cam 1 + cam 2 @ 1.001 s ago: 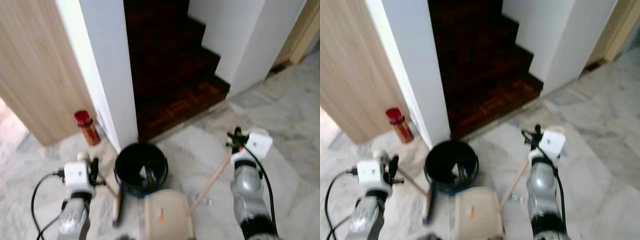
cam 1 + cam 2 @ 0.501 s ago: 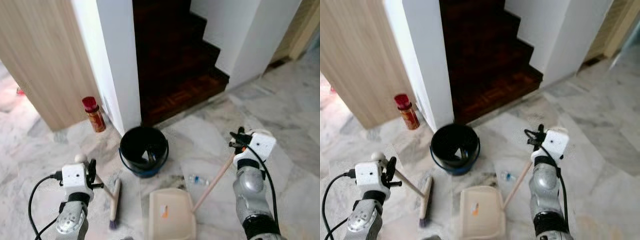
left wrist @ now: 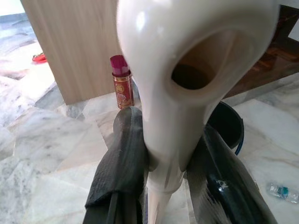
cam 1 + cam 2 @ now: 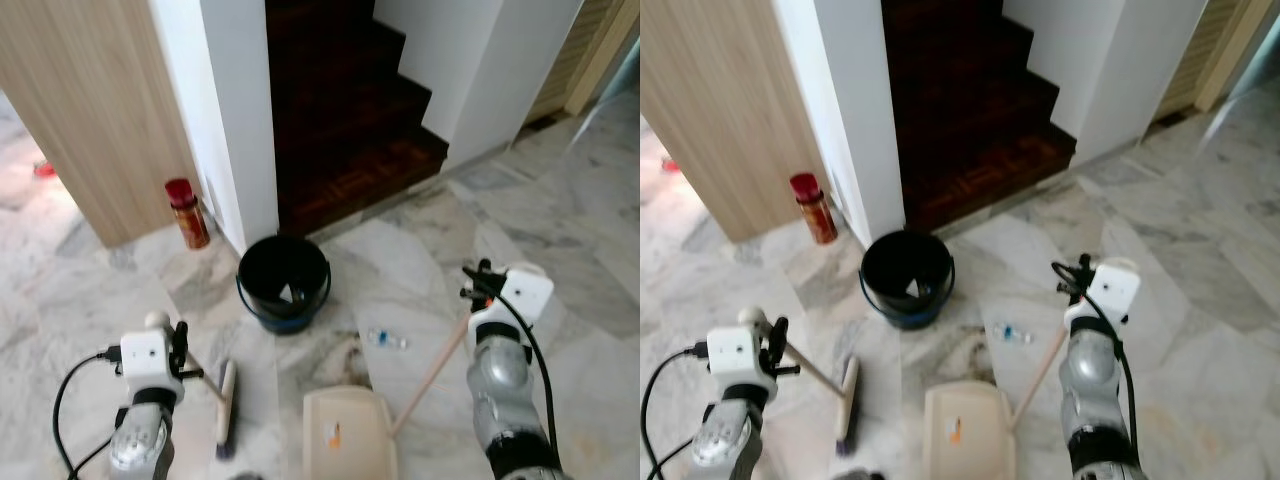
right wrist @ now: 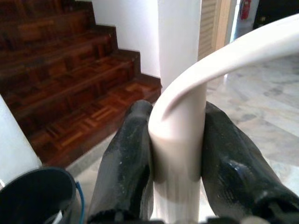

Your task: Sweep floor

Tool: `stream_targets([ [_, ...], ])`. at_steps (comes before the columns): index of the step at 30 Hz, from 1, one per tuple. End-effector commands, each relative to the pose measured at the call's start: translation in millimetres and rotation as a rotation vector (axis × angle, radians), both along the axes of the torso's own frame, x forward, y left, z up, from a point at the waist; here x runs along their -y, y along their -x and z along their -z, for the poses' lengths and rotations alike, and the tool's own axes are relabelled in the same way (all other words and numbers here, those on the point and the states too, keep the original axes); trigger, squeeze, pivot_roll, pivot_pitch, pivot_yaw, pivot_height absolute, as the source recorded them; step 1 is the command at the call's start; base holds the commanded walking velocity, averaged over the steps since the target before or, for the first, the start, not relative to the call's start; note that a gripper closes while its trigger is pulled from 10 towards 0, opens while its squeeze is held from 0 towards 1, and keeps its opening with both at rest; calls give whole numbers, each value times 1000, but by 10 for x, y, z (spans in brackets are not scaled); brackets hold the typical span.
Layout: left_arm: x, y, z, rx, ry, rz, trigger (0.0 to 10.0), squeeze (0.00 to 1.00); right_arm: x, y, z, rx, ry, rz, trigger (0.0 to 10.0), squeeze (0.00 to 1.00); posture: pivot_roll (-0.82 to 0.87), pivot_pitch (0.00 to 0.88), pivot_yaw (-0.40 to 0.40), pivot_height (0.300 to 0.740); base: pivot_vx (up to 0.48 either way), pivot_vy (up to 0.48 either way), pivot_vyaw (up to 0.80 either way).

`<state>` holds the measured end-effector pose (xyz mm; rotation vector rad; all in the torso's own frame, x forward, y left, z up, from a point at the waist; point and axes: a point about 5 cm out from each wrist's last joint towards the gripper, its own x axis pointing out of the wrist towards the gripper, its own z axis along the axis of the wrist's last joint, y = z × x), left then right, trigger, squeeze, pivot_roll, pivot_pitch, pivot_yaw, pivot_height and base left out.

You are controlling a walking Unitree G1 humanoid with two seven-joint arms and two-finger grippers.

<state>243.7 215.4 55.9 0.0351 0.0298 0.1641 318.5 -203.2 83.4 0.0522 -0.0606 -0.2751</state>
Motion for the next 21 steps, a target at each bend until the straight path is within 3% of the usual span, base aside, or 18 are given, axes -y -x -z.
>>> stream_targets([
  [1,31,-2,27,-17,0,5,10000,0,35,3,-2,0,-18,14,10000,0,102,133,-38,740,0,0,-800],
  [21,64,-34,19,-12,3,16,10000,0,27,-5,19,-11,-15,12,10000,0,101,111,-35,740,0,0,-800],
])
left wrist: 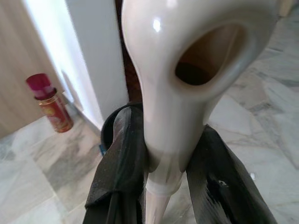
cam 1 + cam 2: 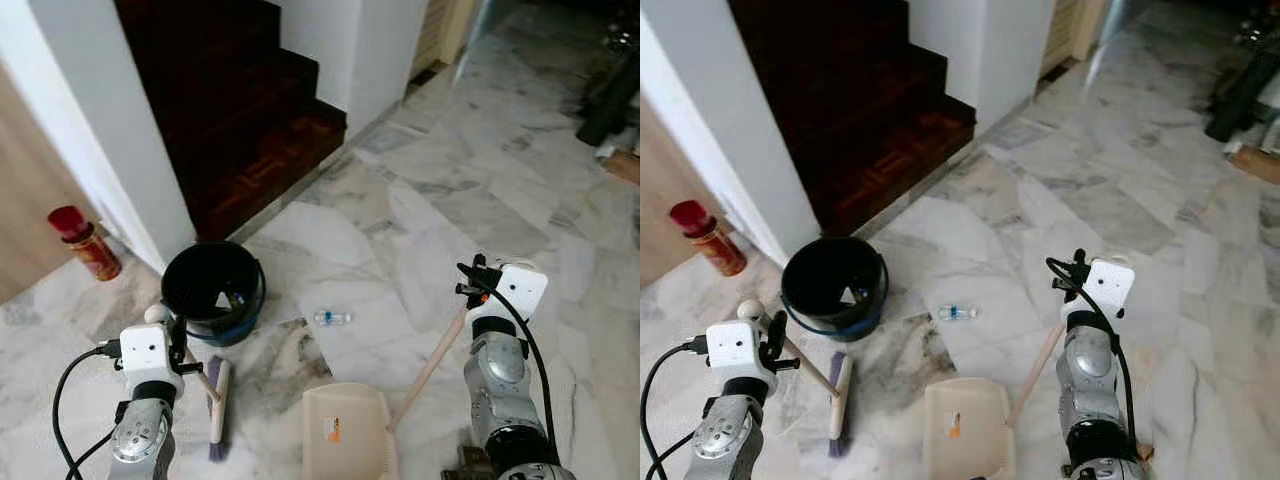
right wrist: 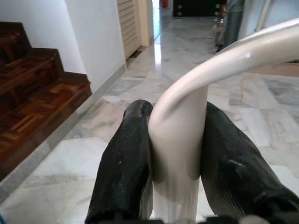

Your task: Sweep floor

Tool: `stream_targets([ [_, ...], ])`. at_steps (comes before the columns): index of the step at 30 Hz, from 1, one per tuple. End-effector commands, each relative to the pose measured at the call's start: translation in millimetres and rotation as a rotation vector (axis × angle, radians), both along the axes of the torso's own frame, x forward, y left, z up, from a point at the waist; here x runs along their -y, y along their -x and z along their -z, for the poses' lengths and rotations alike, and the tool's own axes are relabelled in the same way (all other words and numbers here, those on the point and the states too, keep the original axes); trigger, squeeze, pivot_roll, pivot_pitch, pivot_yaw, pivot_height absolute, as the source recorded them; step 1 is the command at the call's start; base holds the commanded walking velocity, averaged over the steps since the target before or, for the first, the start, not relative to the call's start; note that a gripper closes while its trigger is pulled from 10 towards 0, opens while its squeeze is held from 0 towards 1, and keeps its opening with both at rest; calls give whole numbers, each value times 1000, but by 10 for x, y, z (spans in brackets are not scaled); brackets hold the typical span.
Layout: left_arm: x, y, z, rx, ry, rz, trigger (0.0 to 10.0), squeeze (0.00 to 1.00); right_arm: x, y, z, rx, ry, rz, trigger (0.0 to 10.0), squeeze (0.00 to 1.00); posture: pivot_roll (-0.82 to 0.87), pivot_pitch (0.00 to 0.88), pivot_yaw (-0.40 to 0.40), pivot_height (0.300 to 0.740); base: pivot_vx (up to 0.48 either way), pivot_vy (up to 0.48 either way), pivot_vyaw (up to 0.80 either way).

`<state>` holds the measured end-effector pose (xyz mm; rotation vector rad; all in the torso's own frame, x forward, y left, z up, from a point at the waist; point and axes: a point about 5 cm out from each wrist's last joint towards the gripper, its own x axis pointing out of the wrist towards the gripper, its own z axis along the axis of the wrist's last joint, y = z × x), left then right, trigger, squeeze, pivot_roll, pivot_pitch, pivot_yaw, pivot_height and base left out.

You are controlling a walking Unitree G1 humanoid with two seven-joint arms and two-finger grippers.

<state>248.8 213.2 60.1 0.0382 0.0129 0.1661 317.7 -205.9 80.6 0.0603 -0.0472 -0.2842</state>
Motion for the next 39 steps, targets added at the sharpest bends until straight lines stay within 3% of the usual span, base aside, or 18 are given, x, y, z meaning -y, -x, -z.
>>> stream_targets([
  [1,42,17,61,-28,8,17,10000,0,0,-13,-8,1,-5,3,10000,0,101,111,-35,740,0,0,-800],
  [22,109,2,61,-21,34,66,10000,0,18,-16,15,-12,3,12,10000,0,103,116,-37,740,0,0,-800],
  [28,159,-87,89,-34,36,92,10000,0,-13,44,140,-54,145,-48,10000,0,107,115,-38,740,0,0,-800],
  [33,149,-110,61,-27,36,98,10000,0,36,92,21,48,241,-66,10000,0,95,119,-33,740,0,0,-800],
  [39,154,-105,84,-30,39,112,10000,0,65,94,-4,78,249,-64,10000,0,95,118,-29,740,0,0,-794],
])
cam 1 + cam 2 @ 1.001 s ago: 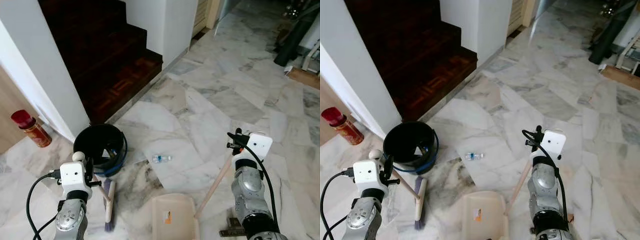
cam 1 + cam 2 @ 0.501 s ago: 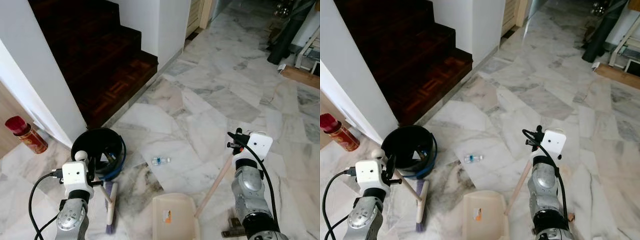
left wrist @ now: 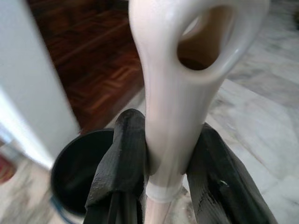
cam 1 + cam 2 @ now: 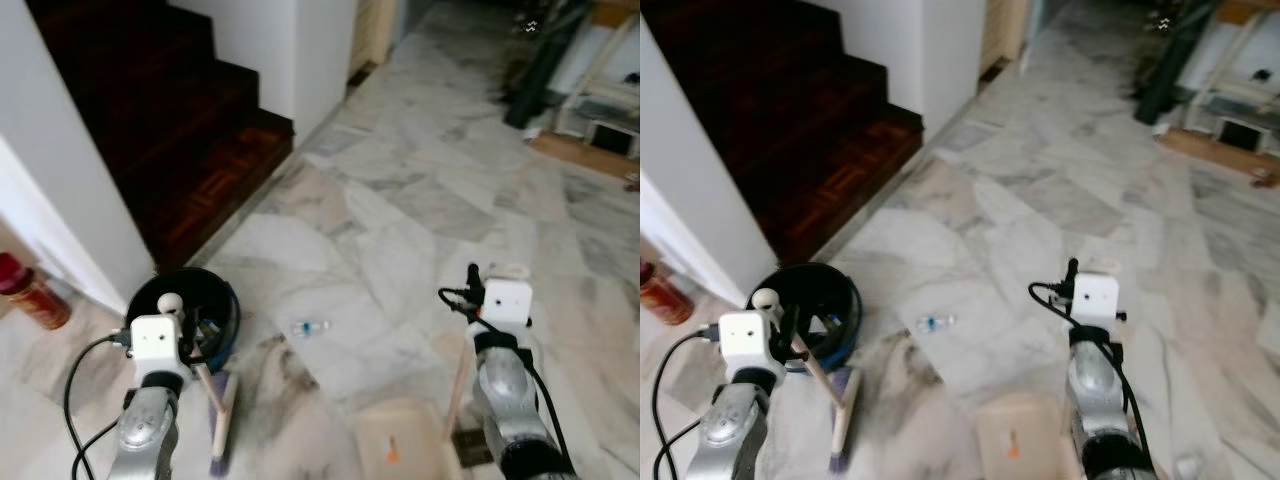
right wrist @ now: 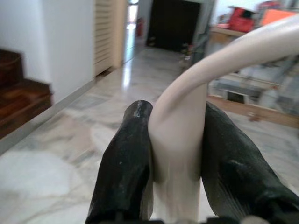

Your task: Sweep floor

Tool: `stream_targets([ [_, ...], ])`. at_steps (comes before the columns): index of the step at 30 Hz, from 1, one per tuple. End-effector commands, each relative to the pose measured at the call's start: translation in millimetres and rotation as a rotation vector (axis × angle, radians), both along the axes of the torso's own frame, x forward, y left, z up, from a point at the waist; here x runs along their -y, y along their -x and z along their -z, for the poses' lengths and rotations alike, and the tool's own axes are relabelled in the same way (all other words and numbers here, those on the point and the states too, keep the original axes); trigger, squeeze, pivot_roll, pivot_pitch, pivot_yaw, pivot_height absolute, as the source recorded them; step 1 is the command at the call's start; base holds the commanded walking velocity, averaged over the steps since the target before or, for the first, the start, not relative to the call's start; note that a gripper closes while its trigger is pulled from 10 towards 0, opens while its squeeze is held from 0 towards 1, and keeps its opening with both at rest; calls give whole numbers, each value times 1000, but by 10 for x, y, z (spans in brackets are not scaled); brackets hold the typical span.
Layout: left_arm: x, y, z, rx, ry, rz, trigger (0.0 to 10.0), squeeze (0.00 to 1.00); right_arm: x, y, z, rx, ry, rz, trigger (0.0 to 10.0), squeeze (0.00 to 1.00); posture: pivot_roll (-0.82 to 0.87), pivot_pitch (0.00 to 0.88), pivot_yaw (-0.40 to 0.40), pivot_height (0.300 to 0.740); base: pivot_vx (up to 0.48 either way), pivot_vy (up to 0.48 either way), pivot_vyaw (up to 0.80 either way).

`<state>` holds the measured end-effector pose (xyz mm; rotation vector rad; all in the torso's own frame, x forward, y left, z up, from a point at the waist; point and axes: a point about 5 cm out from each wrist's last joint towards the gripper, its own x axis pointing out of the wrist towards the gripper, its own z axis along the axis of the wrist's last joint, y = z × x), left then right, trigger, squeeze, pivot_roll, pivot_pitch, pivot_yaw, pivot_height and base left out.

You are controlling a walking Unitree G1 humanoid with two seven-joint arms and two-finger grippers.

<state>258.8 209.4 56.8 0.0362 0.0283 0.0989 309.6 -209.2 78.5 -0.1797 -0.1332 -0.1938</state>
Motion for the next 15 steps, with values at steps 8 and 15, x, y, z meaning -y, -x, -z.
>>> stream_targets([
  [8,135,-16,22,3,34,66,10000,0,-68,29,42,10,-23,-10,10000,0,97,117,-26,740,0,0,-591],
  [15,117,-14,0,18,25,58,10000,0,-188,12,62,-1,-34,-63,10000,0,100,116,-25,740,0,0,0],
])
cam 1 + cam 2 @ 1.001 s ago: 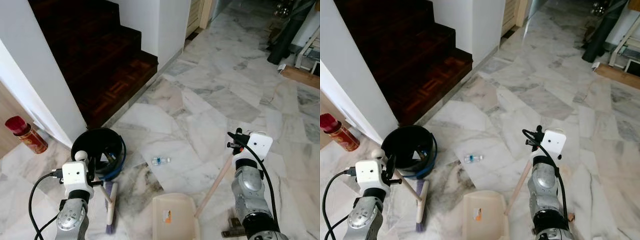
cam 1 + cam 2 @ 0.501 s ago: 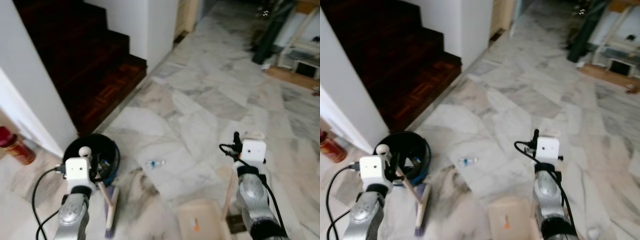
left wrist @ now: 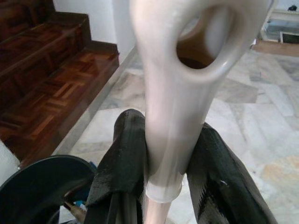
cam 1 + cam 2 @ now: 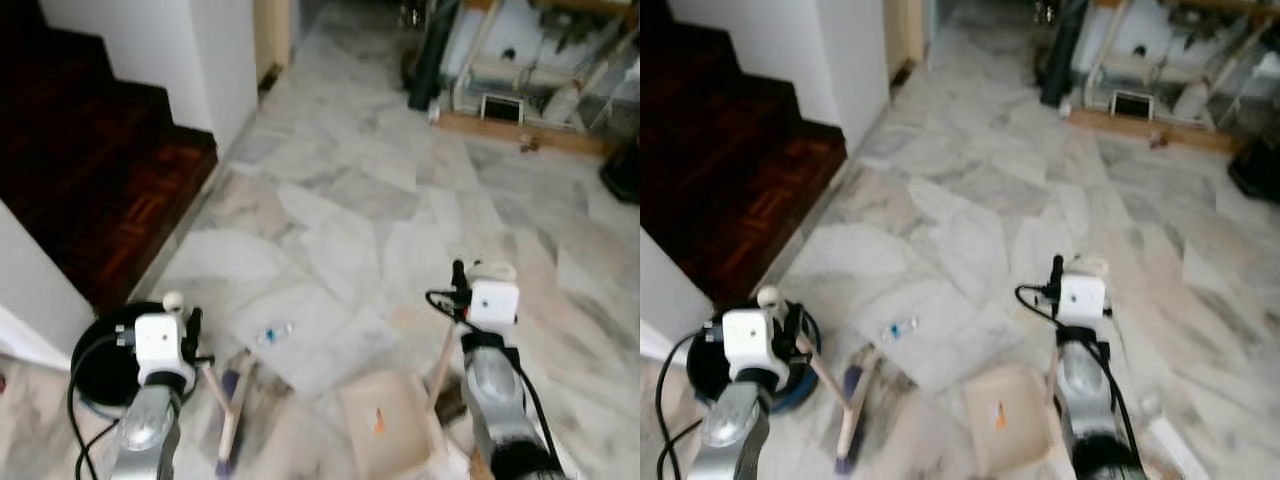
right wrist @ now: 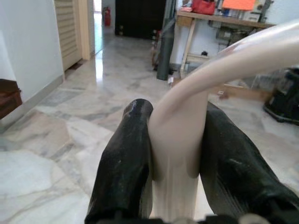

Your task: Sweep floor

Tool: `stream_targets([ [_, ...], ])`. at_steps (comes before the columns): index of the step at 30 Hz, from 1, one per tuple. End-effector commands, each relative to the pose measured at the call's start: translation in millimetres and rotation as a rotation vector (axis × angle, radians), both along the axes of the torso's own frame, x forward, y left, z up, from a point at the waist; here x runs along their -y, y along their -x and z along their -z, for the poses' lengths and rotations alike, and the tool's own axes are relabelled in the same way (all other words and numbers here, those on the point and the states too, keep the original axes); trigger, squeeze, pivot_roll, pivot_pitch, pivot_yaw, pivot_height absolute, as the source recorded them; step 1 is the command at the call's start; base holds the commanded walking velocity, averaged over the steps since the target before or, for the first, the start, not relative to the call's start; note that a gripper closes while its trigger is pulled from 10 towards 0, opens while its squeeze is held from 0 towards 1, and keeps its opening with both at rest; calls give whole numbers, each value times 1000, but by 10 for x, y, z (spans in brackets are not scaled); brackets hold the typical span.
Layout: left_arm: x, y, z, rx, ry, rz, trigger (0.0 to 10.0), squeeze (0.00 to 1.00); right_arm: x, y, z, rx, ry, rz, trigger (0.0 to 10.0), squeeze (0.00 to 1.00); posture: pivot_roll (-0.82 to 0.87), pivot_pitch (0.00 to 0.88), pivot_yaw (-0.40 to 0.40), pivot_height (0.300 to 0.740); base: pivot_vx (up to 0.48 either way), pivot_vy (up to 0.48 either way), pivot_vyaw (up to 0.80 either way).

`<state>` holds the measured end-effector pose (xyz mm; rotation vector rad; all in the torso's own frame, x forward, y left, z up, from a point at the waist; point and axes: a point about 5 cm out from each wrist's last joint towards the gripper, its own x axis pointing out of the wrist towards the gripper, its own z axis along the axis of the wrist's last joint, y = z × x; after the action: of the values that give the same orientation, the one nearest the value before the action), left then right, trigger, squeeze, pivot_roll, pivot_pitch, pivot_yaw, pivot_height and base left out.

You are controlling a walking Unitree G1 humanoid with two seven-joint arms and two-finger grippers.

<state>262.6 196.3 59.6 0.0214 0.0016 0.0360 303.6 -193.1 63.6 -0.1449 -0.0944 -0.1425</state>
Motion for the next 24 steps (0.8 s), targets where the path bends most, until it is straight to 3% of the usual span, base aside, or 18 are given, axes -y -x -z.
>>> stream_targets([
  [1,-16,24,26,-7,11,-8,10000,0,-34,-55,-100,45,-1,-15,10000,0,99,116,-28,740,0,0,0],
  [7,-34,28,17,-4,0,-27,10000,0,-47,-95,-160,61,15,-21,10000,0,100,114,-33,740,0,0,0],
  [13,-47,27,7,2,-9,-41,10000,0,-65,-128,-217,85,15,-37,10000,0,102,109,-36,740,0,0,758],
  [24,-71,1,-15,14,-18,-49,10000,0,-79,-138,-198,71,1,-35,10000,0,104,89,-33,740,96,0,0],
])
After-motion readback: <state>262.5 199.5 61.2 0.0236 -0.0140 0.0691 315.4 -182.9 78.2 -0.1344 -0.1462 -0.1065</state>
